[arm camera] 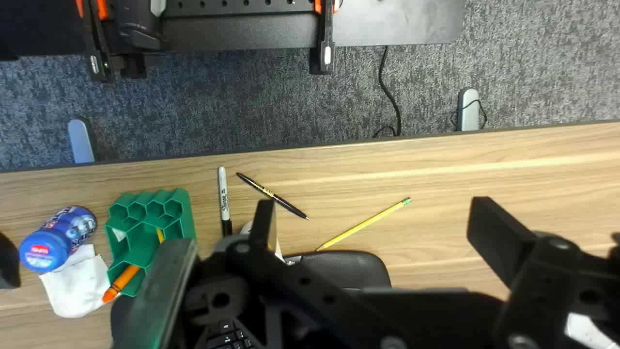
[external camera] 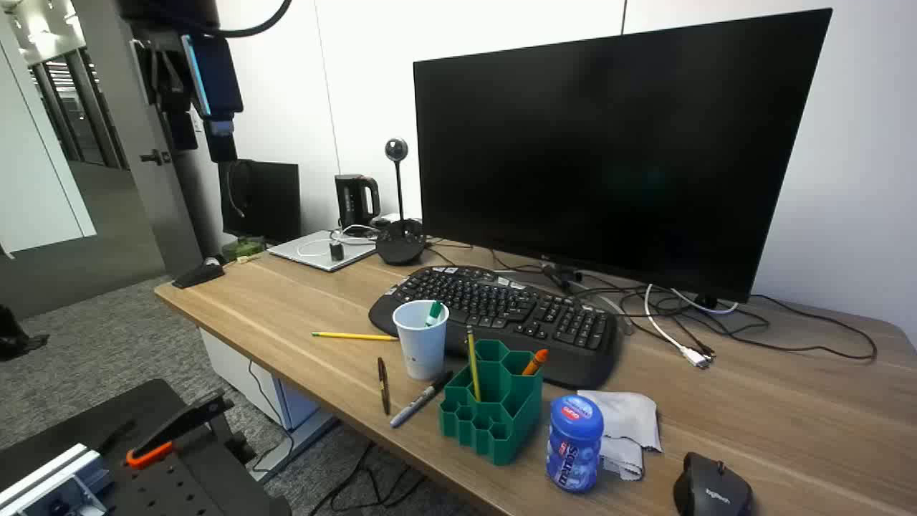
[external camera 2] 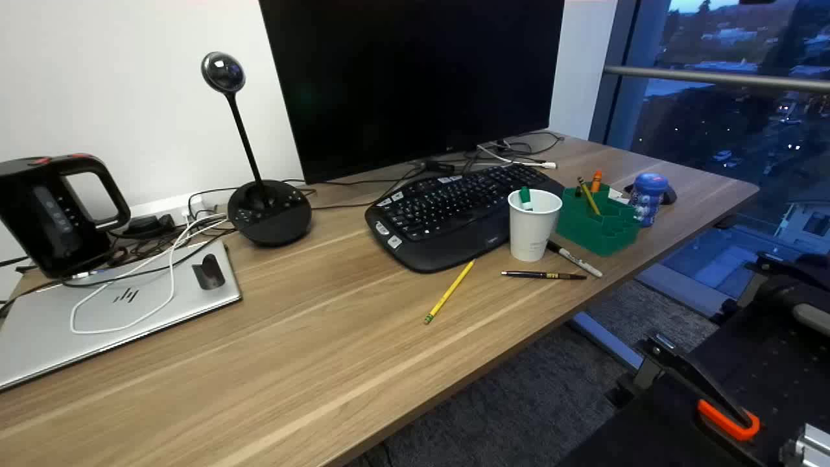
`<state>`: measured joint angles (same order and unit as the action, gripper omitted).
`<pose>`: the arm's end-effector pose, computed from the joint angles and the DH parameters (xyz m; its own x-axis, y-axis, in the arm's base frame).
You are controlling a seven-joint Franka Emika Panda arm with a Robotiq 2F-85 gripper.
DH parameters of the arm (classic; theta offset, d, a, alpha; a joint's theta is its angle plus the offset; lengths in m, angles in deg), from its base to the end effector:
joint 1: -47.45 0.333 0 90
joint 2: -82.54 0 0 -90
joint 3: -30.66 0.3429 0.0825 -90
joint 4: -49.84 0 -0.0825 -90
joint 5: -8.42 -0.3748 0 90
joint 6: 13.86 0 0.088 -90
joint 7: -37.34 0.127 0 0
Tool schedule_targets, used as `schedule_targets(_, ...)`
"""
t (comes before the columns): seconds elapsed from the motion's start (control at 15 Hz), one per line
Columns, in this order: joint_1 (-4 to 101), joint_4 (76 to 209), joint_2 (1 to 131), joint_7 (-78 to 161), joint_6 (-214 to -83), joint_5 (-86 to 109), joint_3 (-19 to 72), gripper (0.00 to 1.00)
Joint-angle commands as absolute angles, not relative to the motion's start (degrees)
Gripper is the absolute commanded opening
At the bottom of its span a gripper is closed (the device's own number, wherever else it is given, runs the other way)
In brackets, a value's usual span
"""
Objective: Remove the pencil from the green stand
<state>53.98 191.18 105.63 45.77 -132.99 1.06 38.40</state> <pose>0.3864 0.1092 0.4490 0.9996 0.0296 0.0029 0.0297 -0.9977 -0.0612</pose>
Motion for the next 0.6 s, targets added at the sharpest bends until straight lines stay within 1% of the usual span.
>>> schedule_targets(0.0, 54.0, 191.0, 105.6, 45.8, -132.9, 1.1, 38.4, 1.0)
schedule_targets(0.27, 52.9, 189.5, 101.4, 46.5, -135.6, 2.7, 38.4, 1.0)
schedule_targets(0.53, 49.9, 184.6, 91.6, 47.0, -141.8, 7.5, 37.4, 1.0)
